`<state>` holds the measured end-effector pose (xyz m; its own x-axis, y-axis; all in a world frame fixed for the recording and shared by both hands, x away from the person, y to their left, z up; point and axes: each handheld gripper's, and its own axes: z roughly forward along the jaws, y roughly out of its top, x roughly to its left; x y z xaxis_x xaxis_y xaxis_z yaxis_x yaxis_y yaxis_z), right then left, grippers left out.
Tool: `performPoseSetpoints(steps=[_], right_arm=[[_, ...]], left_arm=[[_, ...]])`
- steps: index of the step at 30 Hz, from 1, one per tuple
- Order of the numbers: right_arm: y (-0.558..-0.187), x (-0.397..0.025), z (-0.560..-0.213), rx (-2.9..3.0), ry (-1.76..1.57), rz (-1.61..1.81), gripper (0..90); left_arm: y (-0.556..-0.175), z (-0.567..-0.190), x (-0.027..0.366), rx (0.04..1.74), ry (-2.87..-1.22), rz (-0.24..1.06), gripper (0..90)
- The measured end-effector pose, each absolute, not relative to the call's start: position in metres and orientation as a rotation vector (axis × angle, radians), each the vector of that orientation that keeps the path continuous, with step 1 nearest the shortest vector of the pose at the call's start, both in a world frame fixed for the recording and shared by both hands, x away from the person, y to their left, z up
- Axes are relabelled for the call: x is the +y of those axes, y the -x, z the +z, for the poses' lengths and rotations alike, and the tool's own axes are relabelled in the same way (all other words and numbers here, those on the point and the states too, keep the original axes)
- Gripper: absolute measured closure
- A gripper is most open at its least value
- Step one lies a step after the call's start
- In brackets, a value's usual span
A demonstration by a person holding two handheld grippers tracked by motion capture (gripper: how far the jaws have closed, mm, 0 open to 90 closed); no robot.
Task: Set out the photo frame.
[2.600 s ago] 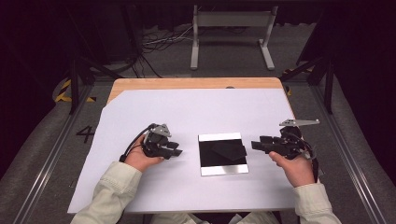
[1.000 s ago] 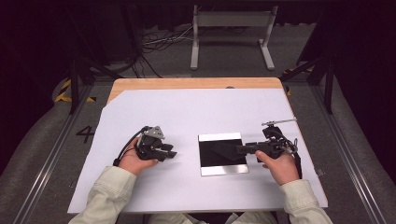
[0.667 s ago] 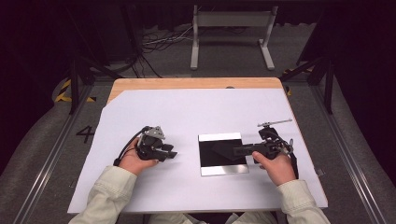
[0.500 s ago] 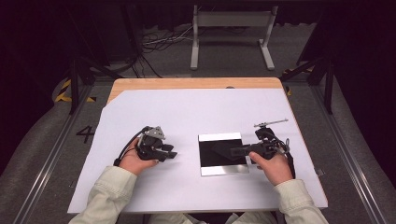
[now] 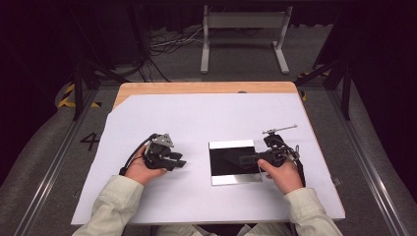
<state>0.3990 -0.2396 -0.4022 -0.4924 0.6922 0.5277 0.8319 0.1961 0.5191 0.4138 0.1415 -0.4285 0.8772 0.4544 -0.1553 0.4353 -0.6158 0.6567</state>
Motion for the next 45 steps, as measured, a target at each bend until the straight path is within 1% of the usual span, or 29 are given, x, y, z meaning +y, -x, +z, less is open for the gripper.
performPoseSetpoints(steps=[4, 9, 23, 31, 39, 45], right_arm=[[-0.399, -0.242, -0.402, -2.264, 1.484, -1.186, 52.8], [-0.399, -0.243, -0.401, -2.273, 1.476, -1.182, 54.8], [-0.384, -0.242, -0.379, -2.394, 1.338, -1.183, 66.2], [-0.374, -0.243, -0.37, -2.392, 1.208, -1.232, 78.2], [-0.363, -0.236, -0.36, -2.392, 1.094, -1.309, 86.6], [-0.356, -0.229, -0.355, -2.442, 1.041, -1.36, 87.2]], left_arm=[[-0.414, -0.429, 0.141, 0.635, -2.317, 0.032, 63.4], [-0.414, -0.429, 0.141, 0.635, -2.315, 0.037, 63.4], [-0.415, -0.427, 0.139, 0.635, -2.308, 0.032, 63.4], [-0.417, -0.427, 0.137, 0.62, -2.314, 0.032, 63.3], [-0.418, -0.425, 0.136, 0.62, -2.305, 0.039, 63.4], [-0.418, -0.424, 0.138, 0.629, -2.294, 0.044, 63.1]])
